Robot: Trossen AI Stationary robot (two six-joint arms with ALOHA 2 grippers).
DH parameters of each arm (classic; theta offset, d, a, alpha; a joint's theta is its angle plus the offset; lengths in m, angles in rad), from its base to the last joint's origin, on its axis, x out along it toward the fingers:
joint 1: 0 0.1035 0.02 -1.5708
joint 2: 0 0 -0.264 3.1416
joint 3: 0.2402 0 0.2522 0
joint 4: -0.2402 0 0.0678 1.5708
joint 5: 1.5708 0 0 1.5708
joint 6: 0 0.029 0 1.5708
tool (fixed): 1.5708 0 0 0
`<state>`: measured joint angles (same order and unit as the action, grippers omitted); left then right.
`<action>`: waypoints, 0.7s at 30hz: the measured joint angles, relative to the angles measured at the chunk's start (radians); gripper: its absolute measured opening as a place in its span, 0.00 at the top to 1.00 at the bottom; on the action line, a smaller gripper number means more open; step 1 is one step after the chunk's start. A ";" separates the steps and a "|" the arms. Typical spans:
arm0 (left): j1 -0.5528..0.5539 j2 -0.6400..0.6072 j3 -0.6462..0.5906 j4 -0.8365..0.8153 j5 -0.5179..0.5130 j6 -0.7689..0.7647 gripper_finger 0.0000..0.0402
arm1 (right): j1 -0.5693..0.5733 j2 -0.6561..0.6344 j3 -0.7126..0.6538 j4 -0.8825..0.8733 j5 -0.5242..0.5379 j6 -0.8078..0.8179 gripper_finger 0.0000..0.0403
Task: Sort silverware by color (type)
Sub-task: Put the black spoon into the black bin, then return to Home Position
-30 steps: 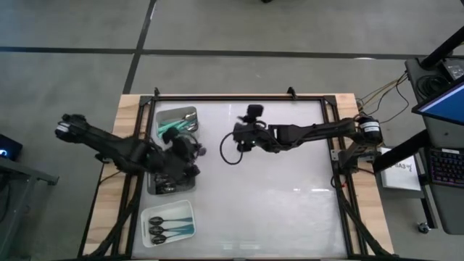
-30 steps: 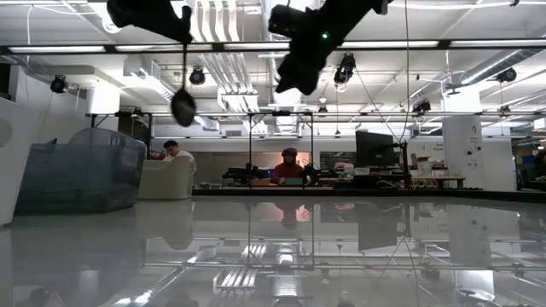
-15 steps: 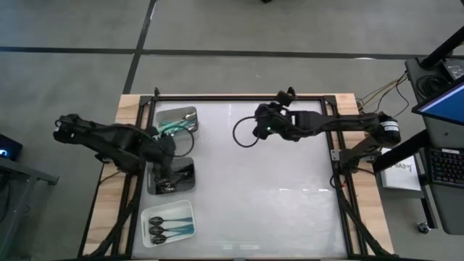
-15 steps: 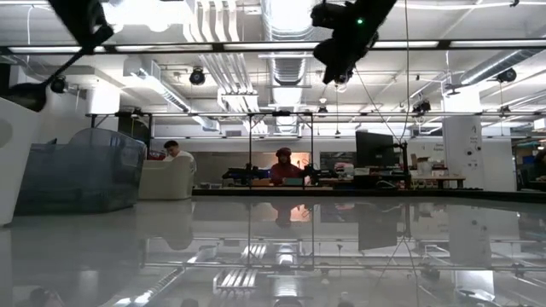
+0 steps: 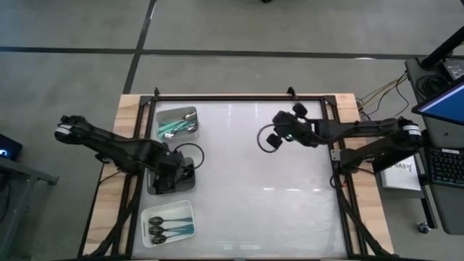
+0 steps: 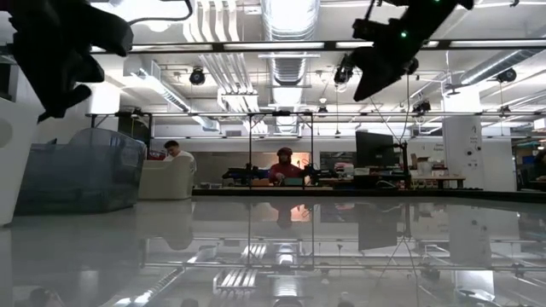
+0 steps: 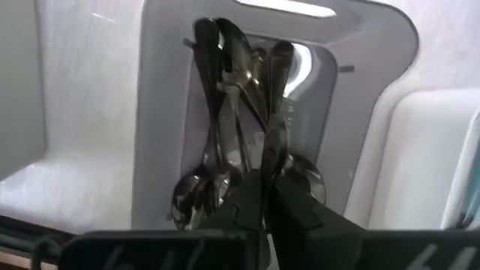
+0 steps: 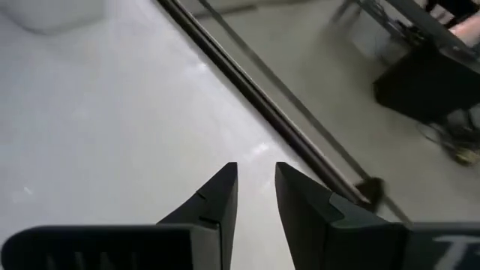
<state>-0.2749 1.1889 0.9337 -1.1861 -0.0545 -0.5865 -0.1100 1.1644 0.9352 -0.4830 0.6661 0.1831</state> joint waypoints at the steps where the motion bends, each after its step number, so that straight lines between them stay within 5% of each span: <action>1: 0.000 0.003 0.000 0.003 -0.011 0.001 1.00 | 0.005 -0.022 -0.037 0.053 -0.014 -0.005 0.80; 8: 0.000 0.016 0.006 0.021 -0.064 0.002 0.90 | 0.041 -0.162 -0.261 0.414 -0.182 -0.090 0.79; 17: 0.000 0.022 0.020 0.060 -0.065 0.021 0.72 | 0.071 -0.318 -0.454 0.552 -0.196 -0.067 0.79; 21: -0.006 0.021 0.020 0.208 -0.245 -0.004 0.68 | 0.075 -0.375 -0.563 0.756 -0.195 -0.142 0.79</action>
<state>-0.2811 1.2100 0.9540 -0.9786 -0.2998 -0.5904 -0.0345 0.7892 0.3725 0.2727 0.4706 0.0410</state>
